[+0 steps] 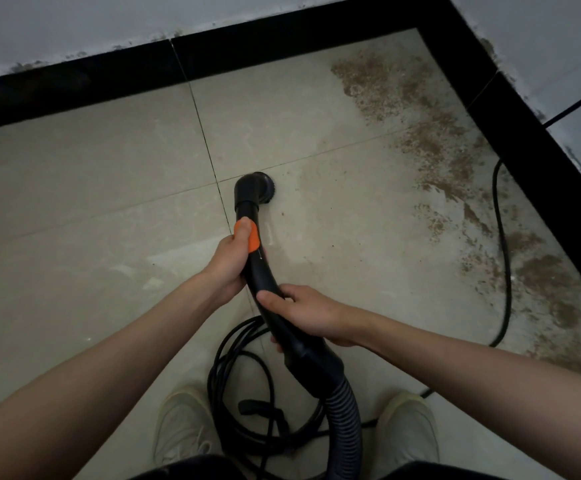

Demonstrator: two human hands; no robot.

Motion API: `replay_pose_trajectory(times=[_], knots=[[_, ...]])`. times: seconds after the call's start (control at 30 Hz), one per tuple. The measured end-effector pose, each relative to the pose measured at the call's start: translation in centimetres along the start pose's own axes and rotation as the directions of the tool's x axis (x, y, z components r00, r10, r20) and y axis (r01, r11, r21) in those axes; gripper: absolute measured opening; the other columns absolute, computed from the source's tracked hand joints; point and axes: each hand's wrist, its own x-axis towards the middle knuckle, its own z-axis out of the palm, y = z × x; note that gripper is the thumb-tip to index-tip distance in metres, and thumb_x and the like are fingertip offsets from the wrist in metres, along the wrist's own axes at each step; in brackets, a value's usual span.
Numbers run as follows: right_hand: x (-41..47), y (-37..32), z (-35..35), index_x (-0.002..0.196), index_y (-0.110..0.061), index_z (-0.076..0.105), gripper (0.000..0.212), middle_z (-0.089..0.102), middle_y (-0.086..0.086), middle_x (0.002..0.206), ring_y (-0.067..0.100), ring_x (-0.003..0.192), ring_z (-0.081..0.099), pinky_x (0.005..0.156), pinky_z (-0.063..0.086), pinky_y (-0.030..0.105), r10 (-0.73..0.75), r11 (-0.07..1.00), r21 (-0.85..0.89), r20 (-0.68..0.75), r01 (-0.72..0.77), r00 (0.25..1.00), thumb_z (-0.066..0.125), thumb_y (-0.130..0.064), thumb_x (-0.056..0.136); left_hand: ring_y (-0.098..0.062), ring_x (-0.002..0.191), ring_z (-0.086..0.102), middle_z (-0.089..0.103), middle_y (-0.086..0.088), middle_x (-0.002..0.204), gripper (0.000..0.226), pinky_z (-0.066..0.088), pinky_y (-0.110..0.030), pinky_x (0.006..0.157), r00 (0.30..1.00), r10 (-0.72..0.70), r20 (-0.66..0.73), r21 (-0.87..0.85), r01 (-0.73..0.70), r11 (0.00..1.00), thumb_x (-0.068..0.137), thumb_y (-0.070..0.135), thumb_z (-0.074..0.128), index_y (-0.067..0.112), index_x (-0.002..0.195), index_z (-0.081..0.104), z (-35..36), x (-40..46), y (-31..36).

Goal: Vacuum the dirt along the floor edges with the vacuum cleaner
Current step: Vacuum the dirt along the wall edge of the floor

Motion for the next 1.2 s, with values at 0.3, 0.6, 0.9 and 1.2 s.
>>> replay_pose_trajectory(times=[0.3,0.6,0.9,1.2], knots=[[-0.3,-0.2,-3.5,0.090,-0.013,0.055,0.032,0.063,0.005,0.069,0.021,0.058,0.064,0.066,0.057,0.039,-0.037,0.999,-0.035,-0.294,0.028,0.955,0.051,-0.044,0.097,-0.018,0.066,0.056,0.056,-0.008,0.076,0.045,0.049,-0.026,0.057,0.995,-0.017,0.097,0.076,0.010,0.997,0.098,0.047,0.042,0.005,0.085,0.053,5.2,2.4,2.4],[-0.9,0.7,-6.2,0.087,-0.019,0.054,0.028,0.064,0.007,0.066,0.018,0.050,0.062,0.051,0.054,0.029,0.015,0.998,0.062,-0.485,0.017,0.875,0.050,-0.045,0.097,-0.016,0.073,0.055,0.054,-0.005,0.082,0.039,0.048,-0.025,0.063,0.950,-0.048,0.308,0.238,-0.028,0.971,0.099,0.043,0.043,0.006,0.087,0.052,9.6,3.2,3.3],[-0.9,1.2,-6.6,0.087,-0.021,0.048,0.027,0.062,0.008,0.074,0.014,0.051,0.060,0.044,0.047,0.021,-0.021,0.999,0.011,-0.511,0.031,0.860,0.044,-0.044,0.100,-0.017,0.077,0.056,0.055,-0.007,0.085,0.038,0.048,-0.026,0.066,0.937,-0.052,0.345,0.302,-0.058,0.952,0.099,0.041,0.043,0.006,0.089,0.052,10.8,3.9,3.3],[-0.4,-0.5,-4.2,0.091,-0.015,0.044,0.031,0.063,0.009,0.073,0.015,0.053,0.062,0.054,0.053,0.023,0.023,0.999,0.028,-0.184,-0.018,0.983,0.034,-0.042,0.104,-0.017,0.071,0.054,0.054,-0.008,0.084,0.041,0.046,-0.025,0.059,0.985,-0.003,0.172,0.333,-0.055,0.941,0.099,0.044,0.041,0.005,0.094,0.051,6.6,3.7,3.7]])
